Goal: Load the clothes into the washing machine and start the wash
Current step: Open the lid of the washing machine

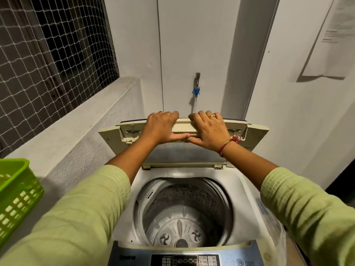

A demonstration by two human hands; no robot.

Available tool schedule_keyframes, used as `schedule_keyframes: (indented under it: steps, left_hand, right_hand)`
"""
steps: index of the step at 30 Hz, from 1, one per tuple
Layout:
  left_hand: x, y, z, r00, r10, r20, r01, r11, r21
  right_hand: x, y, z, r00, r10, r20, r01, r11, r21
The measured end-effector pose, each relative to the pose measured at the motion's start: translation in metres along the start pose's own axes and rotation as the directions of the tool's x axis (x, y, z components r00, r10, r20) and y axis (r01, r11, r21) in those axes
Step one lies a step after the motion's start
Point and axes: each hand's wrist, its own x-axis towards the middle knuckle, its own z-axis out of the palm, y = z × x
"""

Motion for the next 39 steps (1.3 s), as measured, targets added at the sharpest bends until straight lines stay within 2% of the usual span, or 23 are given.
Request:
schedule_keyframes:
  steps: [13,26,39]
  left_hand:
    - [0.038,-0.015,0.008,0.984,-0.094,0.153,0.098,0.995,-0.018]
    - [0.084,-0.040,0.041,0.965,-0.138,0.225,0.159,0.984,-0.075]
    - [0.115,-0.057,0.064,0.951,-0.144,0.274,0.187,0.973,-0.137]
  right_hand:
    - [0.049,0.021,0.005,0.981,0.045,0.188,-0.057,0.996,0.062]
    - [0.093,0.048,0.038,0.962,0.093,0.257,-0.126,0.985,0.116]
    - [0.122,0.067,0.065,0.956,0.083,0.283,-0.131,0.979,0.157]
